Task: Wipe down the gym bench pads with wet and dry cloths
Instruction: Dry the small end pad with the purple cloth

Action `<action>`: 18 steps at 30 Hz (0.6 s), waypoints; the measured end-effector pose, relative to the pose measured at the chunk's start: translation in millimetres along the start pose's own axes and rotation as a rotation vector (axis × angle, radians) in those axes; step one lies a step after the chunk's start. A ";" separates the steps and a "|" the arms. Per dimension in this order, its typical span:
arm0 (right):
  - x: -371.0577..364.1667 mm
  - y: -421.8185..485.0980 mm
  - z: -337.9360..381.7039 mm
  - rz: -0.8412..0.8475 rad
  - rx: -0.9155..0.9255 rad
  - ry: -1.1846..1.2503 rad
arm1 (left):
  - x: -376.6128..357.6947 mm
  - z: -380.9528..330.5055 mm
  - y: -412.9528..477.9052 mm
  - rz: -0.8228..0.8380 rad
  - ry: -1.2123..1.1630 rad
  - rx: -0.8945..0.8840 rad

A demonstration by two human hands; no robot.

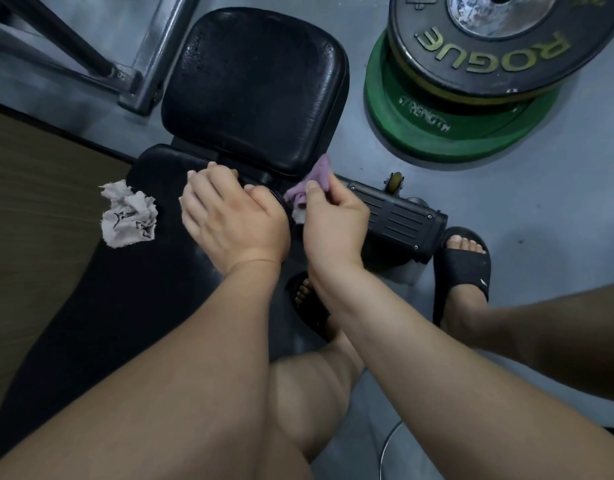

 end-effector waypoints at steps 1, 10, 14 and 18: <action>-2.7 -0.3 -2.4 -0.002 -0.051 0.018 | 0.1 0.3 0.0 0.001 0.000 0.002; 19.4 4.8 55.6 -0.126 0.392 -0.235 | -0.1 -0.5 -0.7 0.004 0.007 0.001; 7.9 8.2 87.7 -0.244 0.797 -0.557 | 0.2 -1.2 -2.2 0.014 -0.019 0.001; 2.7 50.0 125.1 -0.172 0.891 -0.558 | -1.6 0.1 -1.5 0.035 -0.002 0.008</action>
Point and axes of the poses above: each hand's wrist, its own y-axis towards the middle knuckle, its own x-axis out of the back of the hand, z = x × y, the point moved 10 cm from there along y, towards the middle knuckle, and after that the axes turned 14 degrees about -y, right-handed, at the moved point
